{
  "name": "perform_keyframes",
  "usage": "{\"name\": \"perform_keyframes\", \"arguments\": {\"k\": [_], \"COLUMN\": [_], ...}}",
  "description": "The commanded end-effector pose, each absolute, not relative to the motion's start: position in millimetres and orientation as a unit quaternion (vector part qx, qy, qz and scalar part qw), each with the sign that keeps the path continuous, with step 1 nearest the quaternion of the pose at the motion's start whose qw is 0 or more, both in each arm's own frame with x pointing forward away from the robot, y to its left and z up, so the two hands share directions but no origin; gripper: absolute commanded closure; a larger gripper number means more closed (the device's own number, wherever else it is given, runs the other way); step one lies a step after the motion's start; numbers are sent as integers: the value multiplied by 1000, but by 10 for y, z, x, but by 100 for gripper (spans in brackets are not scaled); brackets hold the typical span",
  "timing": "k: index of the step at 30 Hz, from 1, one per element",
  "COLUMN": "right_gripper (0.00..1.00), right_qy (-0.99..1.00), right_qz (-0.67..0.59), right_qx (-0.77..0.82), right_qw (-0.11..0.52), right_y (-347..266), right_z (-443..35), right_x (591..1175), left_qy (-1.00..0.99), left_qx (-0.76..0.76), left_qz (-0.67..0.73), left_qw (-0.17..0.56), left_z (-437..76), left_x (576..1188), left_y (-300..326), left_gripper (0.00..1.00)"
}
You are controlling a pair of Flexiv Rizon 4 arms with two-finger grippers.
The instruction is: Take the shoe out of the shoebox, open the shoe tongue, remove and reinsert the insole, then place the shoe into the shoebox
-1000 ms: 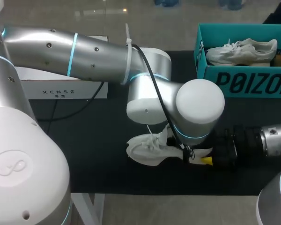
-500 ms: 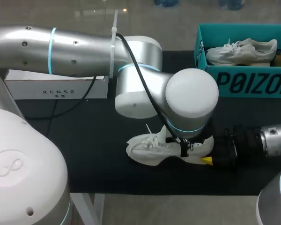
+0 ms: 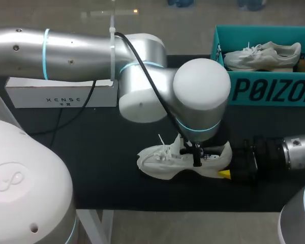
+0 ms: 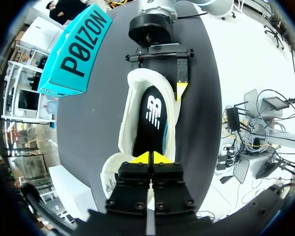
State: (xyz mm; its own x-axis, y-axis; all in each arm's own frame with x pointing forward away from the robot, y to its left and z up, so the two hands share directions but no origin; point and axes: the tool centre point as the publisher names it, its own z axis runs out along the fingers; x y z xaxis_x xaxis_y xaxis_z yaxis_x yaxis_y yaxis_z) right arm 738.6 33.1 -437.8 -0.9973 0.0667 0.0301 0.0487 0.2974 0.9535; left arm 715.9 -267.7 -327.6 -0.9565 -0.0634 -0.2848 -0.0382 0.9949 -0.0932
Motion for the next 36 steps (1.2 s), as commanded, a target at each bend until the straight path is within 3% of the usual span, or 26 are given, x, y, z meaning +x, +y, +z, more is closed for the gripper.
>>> {"name": "perform_keyframes", "arguments": {"k": [1,22,23,24,27,29,30,31,36], "right_gripper": [100,100,100,100,100,100,100,100,100], "right_qy": [806,806,806,806,806,806,806,806,806], "right_qz": [590,590,590,590,590,590,590,590,590], "right_qx": [37,37,37,37,37,37,37,37,37], "right_qw": [8,8,8,8,8,8,8,8,8], "right_y": [339,339,339,339,339,339,339,339,339], "right_z": [-4415,-4415,-4415,-4415,-4415,-4415,-4415,-4415,-4415], "right_x": [7379,7379,7379,7379,7379,7379,7379,7379,7379], "left_qy": [990,997,997,997,997,997,997,997,997], "left_qx": [-35,14,13,13,13,13,14,15,18], "left_qz": [-25,2,4,5,5,5,5,5,4], "left_qw": [131,78,78,79,79,79,79,79,78], "left_z": [-3412,-3758,-3761,-3763,-3768,-3774,-3777,-3779,-3787], "left_x": [7243,7138,7145,7149,7159,7165,7167,7168,7171], "left_y": [-2897,-2796,-2793,-2792,-2791,-2799,-2805,-2810,-2843], "left_gripper": [100,100,99,87,91,88,78,75,75]}}
